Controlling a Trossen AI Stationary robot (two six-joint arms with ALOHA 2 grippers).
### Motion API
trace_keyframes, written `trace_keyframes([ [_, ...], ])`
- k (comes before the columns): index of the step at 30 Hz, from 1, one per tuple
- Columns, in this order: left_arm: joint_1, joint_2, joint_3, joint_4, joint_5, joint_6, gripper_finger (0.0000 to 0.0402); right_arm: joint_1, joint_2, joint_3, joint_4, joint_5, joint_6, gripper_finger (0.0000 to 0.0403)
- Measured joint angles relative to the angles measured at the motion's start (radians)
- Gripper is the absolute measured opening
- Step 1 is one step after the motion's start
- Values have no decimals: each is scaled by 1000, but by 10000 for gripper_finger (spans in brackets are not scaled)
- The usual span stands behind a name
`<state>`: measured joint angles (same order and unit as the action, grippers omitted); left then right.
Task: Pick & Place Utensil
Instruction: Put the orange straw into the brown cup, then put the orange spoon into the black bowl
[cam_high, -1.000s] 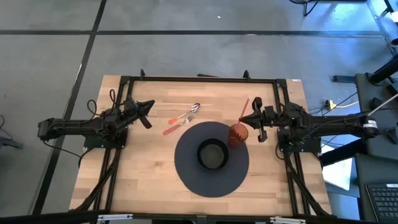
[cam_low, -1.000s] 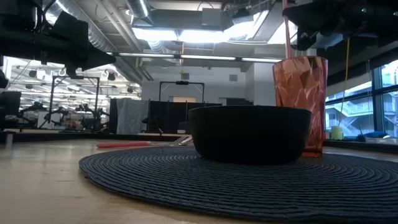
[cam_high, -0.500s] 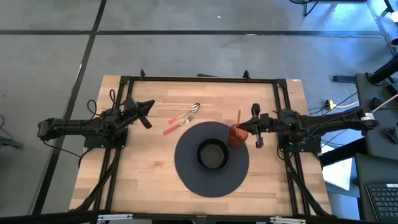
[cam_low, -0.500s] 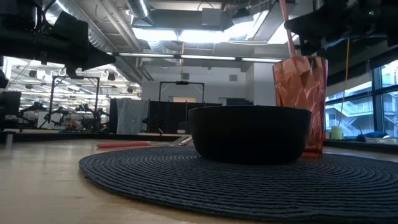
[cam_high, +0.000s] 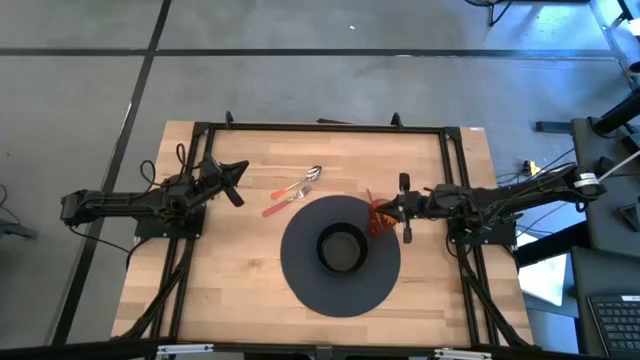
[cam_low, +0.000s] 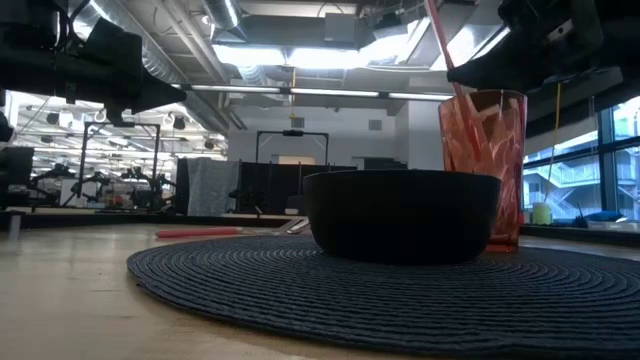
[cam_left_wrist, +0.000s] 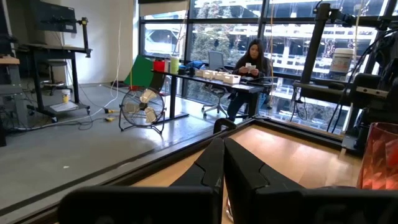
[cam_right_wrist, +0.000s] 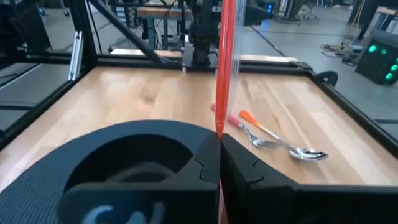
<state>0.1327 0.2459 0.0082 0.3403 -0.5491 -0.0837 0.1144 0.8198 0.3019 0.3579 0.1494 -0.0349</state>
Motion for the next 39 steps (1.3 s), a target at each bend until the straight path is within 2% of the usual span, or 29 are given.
trace_keyframes([
  [20, 0, 0, 0, 0, 0, 0, 4, 1, 26, 1, 20, 8, 50, 19],
  [24, 0, 0, 0, 0, 0, 0, 4, 1, 26, 1, 43, 8, 57, 43],
  [34, 0, 0, 0, 0, 0, 0, 4, 1, 26, 1, 33, 35, 88, 137],
  [39, 0, 0, 0, 0, 0, 0, 4, 1, 11, 3, 41, 75, 57, 158],
])
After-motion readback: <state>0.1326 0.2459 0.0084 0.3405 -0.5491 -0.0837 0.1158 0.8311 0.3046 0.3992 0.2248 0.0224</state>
